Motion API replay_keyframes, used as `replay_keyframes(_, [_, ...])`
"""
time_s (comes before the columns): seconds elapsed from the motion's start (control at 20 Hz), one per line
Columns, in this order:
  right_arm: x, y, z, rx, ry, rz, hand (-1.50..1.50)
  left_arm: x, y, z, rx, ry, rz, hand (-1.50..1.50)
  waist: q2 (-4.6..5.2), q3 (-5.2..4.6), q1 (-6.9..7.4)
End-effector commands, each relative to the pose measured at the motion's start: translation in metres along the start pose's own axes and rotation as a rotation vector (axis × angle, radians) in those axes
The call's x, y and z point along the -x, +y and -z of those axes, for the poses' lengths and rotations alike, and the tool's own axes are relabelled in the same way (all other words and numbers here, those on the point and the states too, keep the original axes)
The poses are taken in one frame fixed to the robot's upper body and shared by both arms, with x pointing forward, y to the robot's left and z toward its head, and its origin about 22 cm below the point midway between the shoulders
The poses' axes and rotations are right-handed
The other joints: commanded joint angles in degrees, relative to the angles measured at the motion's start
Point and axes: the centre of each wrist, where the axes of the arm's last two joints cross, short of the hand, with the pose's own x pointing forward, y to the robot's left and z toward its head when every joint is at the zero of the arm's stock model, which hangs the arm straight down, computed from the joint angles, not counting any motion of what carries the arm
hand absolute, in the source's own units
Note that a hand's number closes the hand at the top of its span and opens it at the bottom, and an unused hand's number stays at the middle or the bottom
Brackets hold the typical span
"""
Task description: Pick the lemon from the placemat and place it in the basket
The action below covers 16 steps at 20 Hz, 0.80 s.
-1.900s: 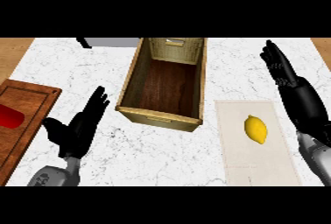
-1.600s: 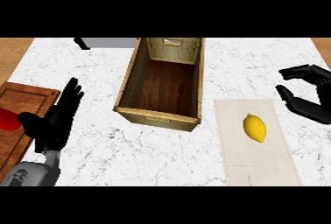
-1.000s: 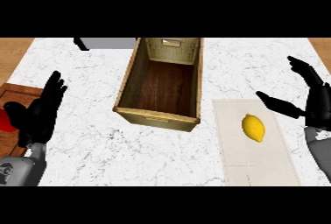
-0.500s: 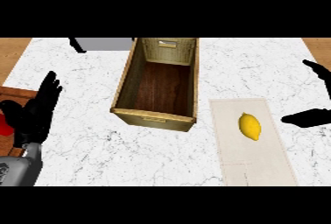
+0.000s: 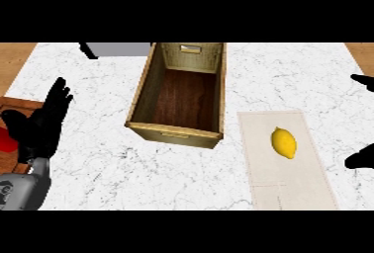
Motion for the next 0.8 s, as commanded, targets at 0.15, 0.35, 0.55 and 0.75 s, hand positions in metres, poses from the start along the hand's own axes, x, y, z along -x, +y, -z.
replay_keyframes(0.15, [-0.005, 0.036, -0.015, 0.055, -0.027, 0.109, -1.50, 0.003, 0.008, 0.004, 0.005, -0.020, -0.001, 0.00, 0.30, 0.12, 0.62])
replay_keyframes(0.35, [0.004, 0.059, -0.005, 0.067, -0.048, 0.135, -1.50, -0.002, -0.005, -0.009, 0.021, 0.002, -0.005, 0.00, 0.29, 0.15, 1.03])
replay_keyframes(0.55, [0.030, 0.073, 0.027, 0.048, -0.029, 0.147, -1.50, 0.009, -0.027, 0.001, 0.013, -0.015, 0.016, 0.00, 0.45, 0.15, 0.96])
replay_keyframes(0.75, [0.047, 0.094, 0.032, 0.050, -0.087, 0.153, -1.50, 0.009, -0.008, 0.012, 0.014, -0.003, -0.010, 0.00, 0.43, 0.15, 0.81])
